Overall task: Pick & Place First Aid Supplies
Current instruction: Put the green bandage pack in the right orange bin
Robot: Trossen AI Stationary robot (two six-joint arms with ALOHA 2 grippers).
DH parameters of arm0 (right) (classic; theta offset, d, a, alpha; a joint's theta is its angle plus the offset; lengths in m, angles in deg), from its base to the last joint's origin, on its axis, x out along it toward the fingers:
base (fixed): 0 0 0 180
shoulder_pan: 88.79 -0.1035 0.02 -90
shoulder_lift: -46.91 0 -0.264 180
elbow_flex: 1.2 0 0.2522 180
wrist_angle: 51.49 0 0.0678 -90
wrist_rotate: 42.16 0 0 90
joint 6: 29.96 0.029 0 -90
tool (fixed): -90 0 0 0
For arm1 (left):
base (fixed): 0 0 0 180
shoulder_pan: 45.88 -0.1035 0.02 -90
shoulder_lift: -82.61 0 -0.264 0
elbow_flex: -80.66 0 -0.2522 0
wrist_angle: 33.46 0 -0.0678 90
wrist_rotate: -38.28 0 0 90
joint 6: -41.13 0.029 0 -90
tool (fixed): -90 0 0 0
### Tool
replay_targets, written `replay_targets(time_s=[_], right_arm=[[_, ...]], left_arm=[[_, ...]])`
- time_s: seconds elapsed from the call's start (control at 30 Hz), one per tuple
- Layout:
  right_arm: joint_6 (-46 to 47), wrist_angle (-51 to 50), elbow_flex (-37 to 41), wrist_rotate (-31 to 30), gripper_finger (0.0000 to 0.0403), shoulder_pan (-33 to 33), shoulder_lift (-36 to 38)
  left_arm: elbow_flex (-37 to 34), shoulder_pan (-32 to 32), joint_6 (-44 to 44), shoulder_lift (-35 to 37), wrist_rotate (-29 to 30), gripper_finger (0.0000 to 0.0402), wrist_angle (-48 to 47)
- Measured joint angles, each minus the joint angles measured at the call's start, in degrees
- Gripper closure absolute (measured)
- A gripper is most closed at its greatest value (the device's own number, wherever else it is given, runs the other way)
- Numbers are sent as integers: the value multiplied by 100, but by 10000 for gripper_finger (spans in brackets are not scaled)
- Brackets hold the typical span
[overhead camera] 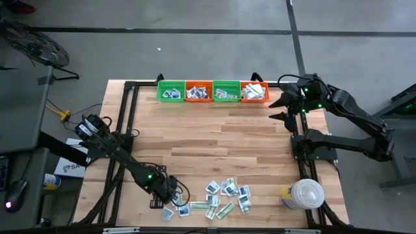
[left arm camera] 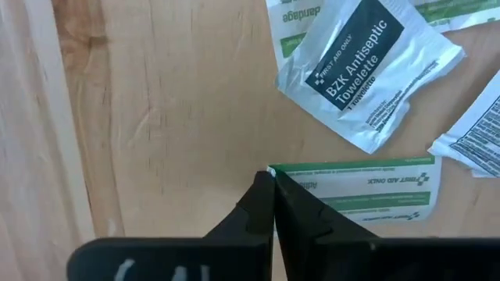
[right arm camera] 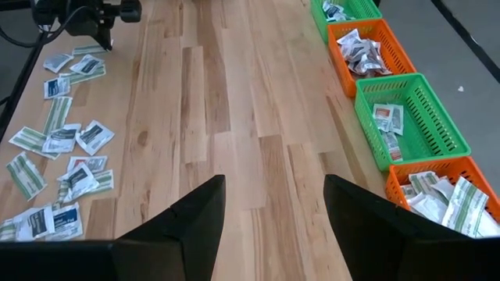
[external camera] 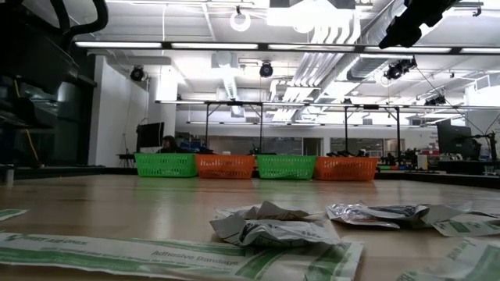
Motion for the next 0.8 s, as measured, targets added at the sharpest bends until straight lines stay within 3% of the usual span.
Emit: replay_targets(time_s=[0.27, 0.5, 0.63, 0.8], right_arm=[[-11, 4, 0, -2, 192, 2, 0], [-24, 68, 0, -2, 192, 1, 0], [-24, 166, 0, 1, 192, 0, 0], [12, 384, 0, 88, 192, 0, -30]], left_arm=[[-64, 12, -562, 604, 235, 401, -253], [-44, 7, -978, 1400, 813, 401, -714], [-37, -120, -1323, 1854, 1550, 401, -750], [-33, -420, -1553, 2355, 3204, 401, -704]])
